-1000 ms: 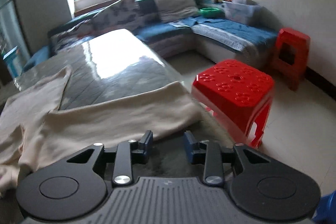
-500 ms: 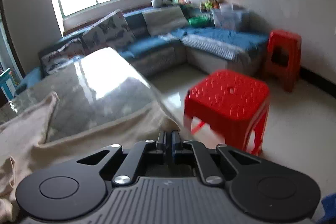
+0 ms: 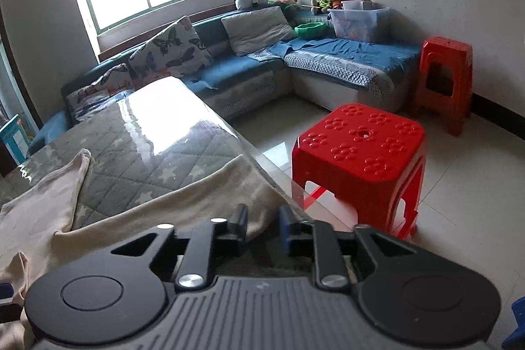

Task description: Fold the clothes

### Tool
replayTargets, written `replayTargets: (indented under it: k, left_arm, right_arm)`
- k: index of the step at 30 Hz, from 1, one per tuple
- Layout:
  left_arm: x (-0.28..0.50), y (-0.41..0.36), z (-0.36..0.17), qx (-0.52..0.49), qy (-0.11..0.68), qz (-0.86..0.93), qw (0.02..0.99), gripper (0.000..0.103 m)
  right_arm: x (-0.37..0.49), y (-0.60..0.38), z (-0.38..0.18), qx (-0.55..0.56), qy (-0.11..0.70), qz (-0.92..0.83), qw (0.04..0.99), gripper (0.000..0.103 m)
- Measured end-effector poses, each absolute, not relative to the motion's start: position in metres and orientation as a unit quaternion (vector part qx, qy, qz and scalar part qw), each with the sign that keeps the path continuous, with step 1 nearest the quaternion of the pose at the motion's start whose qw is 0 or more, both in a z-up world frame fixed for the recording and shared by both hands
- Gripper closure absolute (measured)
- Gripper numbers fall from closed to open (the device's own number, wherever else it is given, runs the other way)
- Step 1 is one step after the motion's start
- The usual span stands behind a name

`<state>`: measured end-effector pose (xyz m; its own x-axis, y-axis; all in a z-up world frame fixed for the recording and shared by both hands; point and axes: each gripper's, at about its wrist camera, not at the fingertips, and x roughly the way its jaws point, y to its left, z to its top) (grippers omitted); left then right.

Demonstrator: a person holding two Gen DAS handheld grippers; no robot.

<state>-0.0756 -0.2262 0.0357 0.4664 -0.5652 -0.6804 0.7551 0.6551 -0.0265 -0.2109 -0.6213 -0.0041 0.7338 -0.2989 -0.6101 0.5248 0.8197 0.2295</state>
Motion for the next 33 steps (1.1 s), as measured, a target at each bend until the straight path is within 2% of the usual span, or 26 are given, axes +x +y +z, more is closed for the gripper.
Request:
replayTargets:
  k: [3, 4, 5, 6, 14, 22, 24, 33]
  left_arm:
    - [-0.077, -0.228, 0.036, 0.141, 0.337, -0.392, 0.844, 0.06]
    - [-0.078, -0.228, 0.036, 0.142, 0.337, -0.393, 0.844, 0.06]
    - [-0.078, -0.229, 0.036, 0.142, 0.336, -0.394, 0.843, 0.06]
    - [-0.079, -0.229, 0.037, 0.141, 0.335, -0.396, 0.843, 0.06]
    - [-0.082, -0.236, 0.032, 0.149, 0.334, -0.404, 0.838, 0.058]
    - [-0.085, -0.23, 0.034, 0.142, 0.322, -0.408, 0.843, 0.055]
    - [-0.087, -0.218, 0.041, 0.134, 0.313, -0.409, 0.847, 0.052]
    - [-0.08, -0.118, 0.061, 0.079, 0.297, -0.326, 0.894, 0.051]
  right_arm:
    - [-0.209, -0.625, -0.008, 0.217, 0.279, -0.224, 0.908, 0.081]
    - [-0.209, -0.625, -0.009, 0.217, 0.277, -0.224, 0.909, 0.084]
    - [-0.209, -0.625, -0.009, 0.215, 0.275, -0.226, 0.909, 0.096]
    - [-0.209, -0.625, -0.009, 0.216, 0.273, -0.226, 0.91, 0.099]
    - [-0.215, -0.626, 0.036, 0.205, 0.211, -0.204, 0.934, 0.1]
    - [-0.205, -0.58, 0.106, 0.145, 0.165, -0.11, 0.969, 0.1]
    - [-0.199, -0.561, 0.123, 0.124, 0.157, -0.081, 0.976, 0.1]
    - [-0.153, -0.451, 0.162, 0.03, 0.16, 0.075, 0.984, 0.1]
